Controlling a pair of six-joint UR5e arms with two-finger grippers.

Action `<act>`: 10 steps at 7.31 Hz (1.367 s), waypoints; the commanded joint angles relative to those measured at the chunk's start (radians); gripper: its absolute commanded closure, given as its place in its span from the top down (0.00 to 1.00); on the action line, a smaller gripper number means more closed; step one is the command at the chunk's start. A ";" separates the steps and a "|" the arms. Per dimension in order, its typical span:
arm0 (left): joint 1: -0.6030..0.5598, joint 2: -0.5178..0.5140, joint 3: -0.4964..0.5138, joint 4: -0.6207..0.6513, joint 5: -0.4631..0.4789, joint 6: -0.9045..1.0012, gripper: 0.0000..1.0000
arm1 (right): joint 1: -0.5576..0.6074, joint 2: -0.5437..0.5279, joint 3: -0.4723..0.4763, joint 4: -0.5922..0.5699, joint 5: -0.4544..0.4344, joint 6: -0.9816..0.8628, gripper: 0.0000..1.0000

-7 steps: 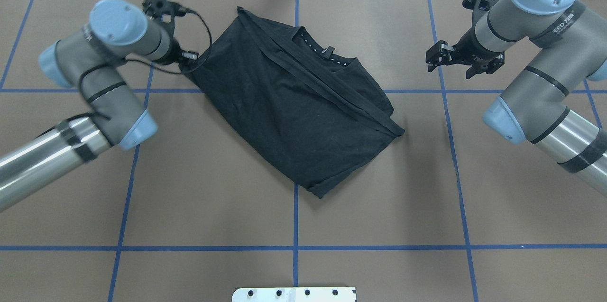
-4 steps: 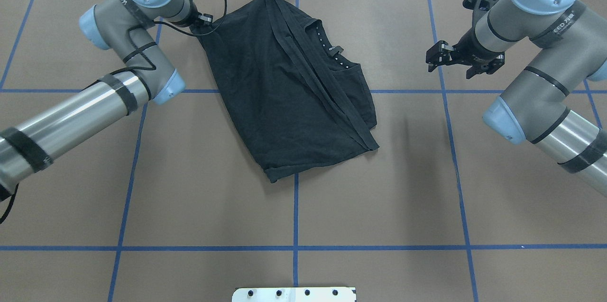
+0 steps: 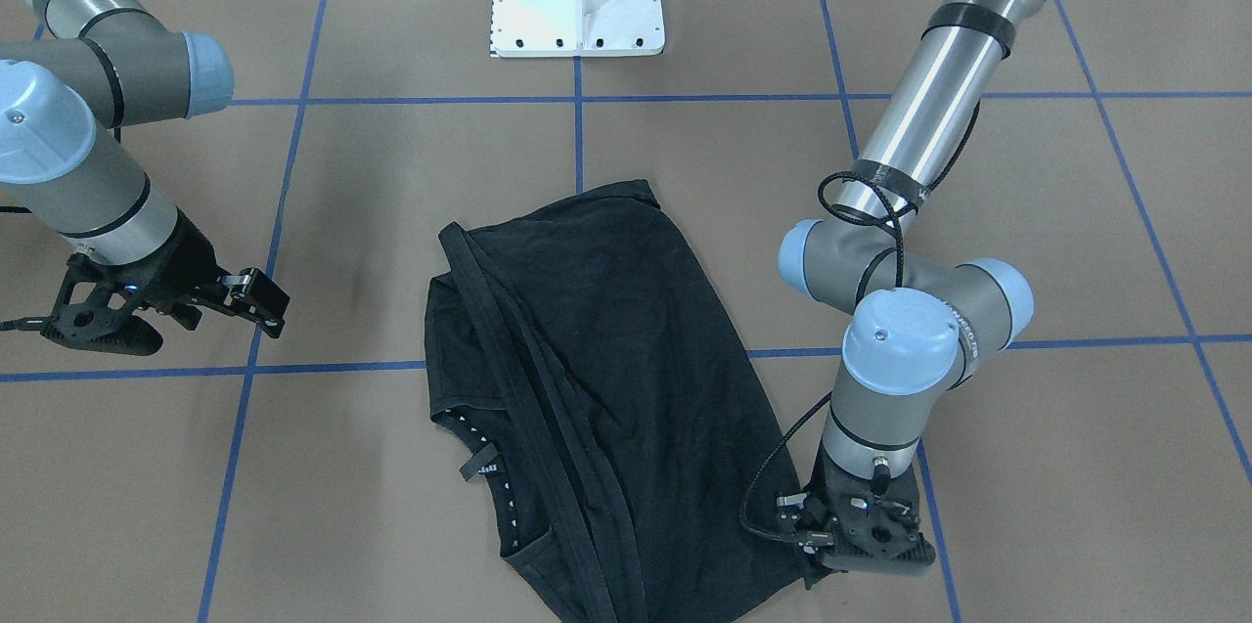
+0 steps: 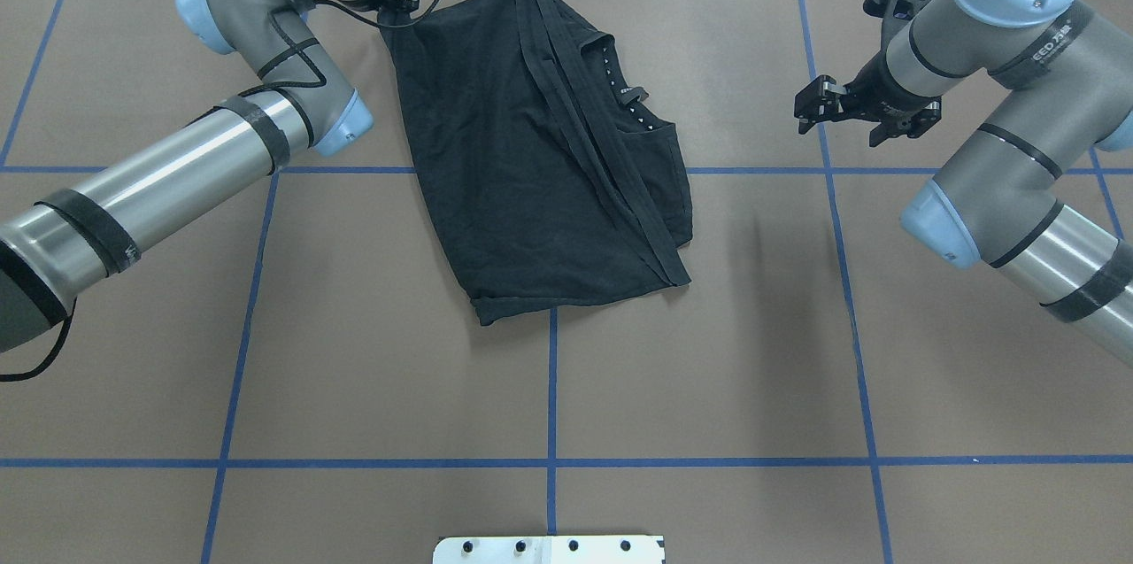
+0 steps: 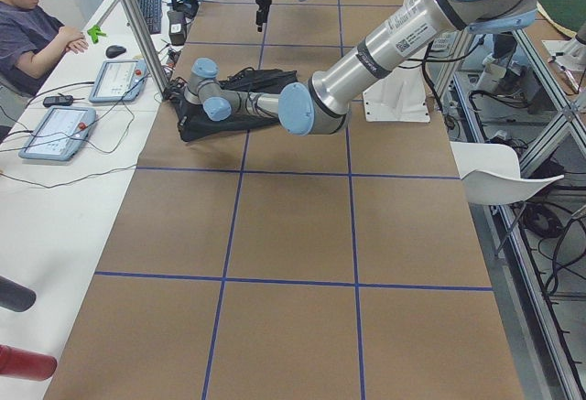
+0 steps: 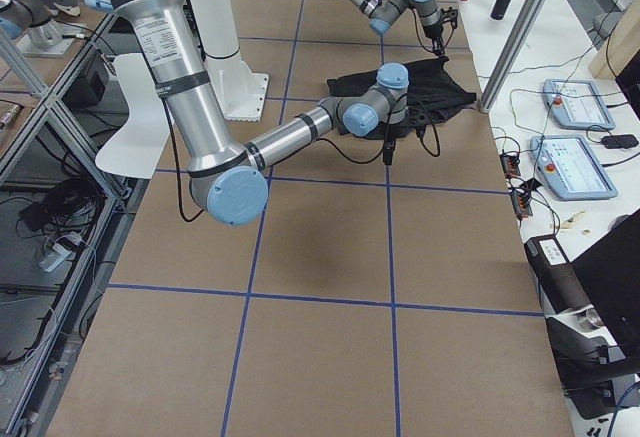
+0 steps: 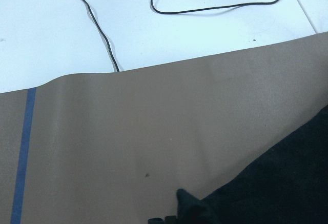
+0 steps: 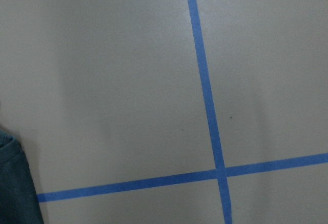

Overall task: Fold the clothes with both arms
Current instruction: 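Grasp the shirt's side edge with the left gripper and drag it farther away, then release the shirt and move the left gripper to its near corner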

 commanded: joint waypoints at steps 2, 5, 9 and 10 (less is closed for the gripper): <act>-0.013 0.120 -0.237 0.044 -0.124 0.016 1.00 | -0.001 0.010 0.000 -0.001 -0.002 0.001 1.00; 0.003 0.373 -0.565 0.059 -0.134 -0.085 1.00 | -0.004 0.010 0.001 0.005 0.000 0.001 1.00; 0.245 0.592 -0.938 0.058 -0.131 -0.454 1.00 | -0.006 0.007 0.001 0.006 -0.002 0.001 1.00; 0.299 0.628 -1.006 0.058 -0.128 -0.571 1.00 | -0.006 0.007 0.001 0.008 -0.003 0.001 1.00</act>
